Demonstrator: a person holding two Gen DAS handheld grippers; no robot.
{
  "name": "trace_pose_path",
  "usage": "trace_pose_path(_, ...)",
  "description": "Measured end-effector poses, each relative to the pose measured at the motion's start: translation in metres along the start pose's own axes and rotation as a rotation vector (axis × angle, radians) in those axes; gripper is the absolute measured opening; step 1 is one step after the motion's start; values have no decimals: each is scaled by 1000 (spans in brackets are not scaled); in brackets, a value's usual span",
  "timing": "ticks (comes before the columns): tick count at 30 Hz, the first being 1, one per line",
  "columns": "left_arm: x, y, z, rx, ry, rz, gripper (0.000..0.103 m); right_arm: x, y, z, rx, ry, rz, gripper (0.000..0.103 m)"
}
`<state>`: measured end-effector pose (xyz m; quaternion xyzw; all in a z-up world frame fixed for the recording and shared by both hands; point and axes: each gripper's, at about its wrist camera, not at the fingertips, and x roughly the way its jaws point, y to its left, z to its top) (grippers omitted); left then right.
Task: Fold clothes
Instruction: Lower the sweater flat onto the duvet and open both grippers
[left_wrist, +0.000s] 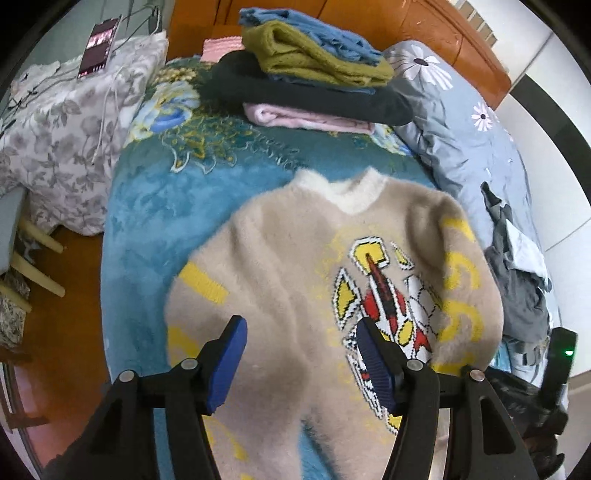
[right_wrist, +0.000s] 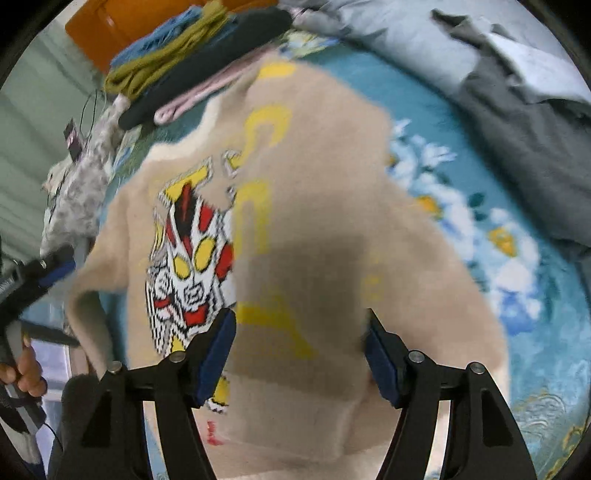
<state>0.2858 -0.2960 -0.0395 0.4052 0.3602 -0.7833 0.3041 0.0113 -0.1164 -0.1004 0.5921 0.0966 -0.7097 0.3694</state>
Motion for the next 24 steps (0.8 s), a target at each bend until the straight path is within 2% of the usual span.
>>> trace_pose_path(2,1,-2,0,6,3,3,66,1,3,4,-1,15,8,40)
trace_pose_path(3,2,-2,-1,6,6,4,66,-2,2,8,6,10,22,12)
trace_pose_path(9,12,-3,-3,6,30,4,66,-42,-14,57,95,-108,181,11)
trace_pose_path(11,13,-3,-3,13,32,5,66,-61,-27,81,138,-178,209,11)
trace_pose_path(14,15,0,-2,8,34,0,66,-86,-55,118,226,-280,207,10)
trace_pose_path(24,14,8,0,-4,37,-11,66,-78,-154,176,640,-386,118,12)
